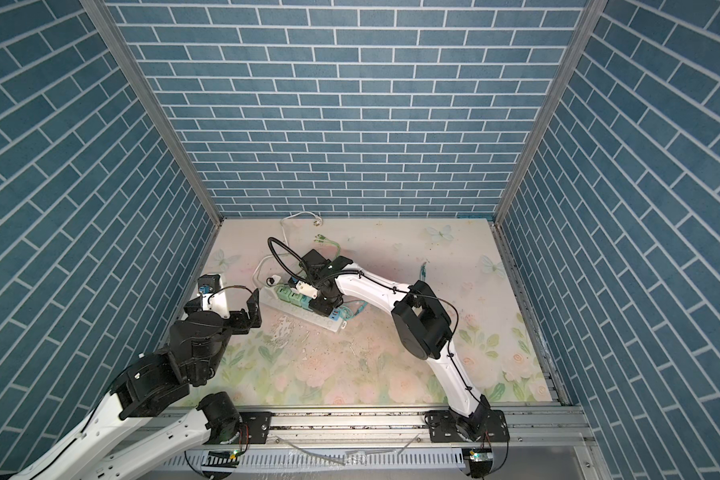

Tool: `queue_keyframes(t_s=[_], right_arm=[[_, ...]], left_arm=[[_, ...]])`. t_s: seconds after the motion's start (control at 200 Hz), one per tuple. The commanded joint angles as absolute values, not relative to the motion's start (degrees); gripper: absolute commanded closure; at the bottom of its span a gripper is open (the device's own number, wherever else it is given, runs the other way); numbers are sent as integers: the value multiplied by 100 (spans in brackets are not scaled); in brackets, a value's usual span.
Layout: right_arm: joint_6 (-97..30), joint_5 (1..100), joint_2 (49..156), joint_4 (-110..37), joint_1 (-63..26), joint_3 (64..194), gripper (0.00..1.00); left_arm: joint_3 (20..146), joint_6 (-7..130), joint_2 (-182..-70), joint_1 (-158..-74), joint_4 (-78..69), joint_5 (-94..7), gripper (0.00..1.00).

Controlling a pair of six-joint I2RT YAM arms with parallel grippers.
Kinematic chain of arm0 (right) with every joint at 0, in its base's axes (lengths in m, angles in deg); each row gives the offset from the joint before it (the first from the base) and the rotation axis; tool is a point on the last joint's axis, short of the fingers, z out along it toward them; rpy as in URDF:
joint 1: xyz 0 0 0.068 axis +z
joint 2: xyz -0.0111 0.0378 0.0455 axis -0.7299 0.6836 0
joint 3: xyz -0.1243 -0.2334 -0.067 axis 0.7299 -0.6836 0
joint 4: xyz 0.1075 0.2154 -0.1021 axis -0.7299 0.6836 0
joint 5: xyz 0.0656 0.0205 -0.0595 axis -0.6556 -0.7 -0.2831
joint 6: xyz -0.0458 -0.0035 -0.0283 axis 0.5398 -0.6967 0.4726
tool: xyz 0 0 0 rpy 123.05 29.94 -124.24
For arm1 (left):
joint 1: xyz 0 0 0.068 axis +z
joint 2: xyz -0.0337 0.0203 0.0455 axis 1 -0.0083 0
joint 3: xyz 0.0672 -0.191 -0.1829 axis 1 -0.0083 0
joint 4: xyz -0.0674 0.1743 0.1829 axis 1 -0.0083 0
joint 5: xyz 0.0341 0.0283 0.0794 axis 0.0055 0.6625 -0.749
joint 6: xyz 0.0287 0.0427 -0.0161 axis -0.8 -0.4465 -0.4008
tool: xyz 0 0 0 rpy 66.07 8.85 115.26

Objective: Insert the plug
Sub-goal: 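Press the teal charger's prongs into the socket with the right gripper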

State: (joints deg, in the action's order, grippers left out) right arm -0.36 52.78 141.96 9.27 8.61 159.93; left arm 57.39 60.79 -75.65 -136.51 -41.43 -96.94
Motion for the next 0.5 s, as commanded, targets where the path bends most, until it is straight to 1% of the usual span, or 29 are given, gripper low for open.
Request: queue_keyframes(t_s=[0.0, 0.155, 0.305, 0.43, 0.495], right_arm=[[-161, 5163, 15032, 1230, 1003, 15587, 91], [-189, 5327, 14691, 1275, 1007, 15551, 79], [-236, 5037, 14276, 1160, 1008, 15463, 69], [-232, 4991, 14074, 1197, 1008, 15530, 62], [-206, 4993, 13872, 1267, 1008, 15599, 61]], left_arm=[[5636, 6020, -7609, -13586, -3977, -9879, 0], [5589, 6018, -7794, -13536, -3841, -9855, 0], [5764, 6116, -8268, -13479, -3973, -9711, 0], [5761, 6298, -8440, -13461, -4000, -9714, 0], [5688, 6310, -8410, -13462, -3906, -9626, 0]])
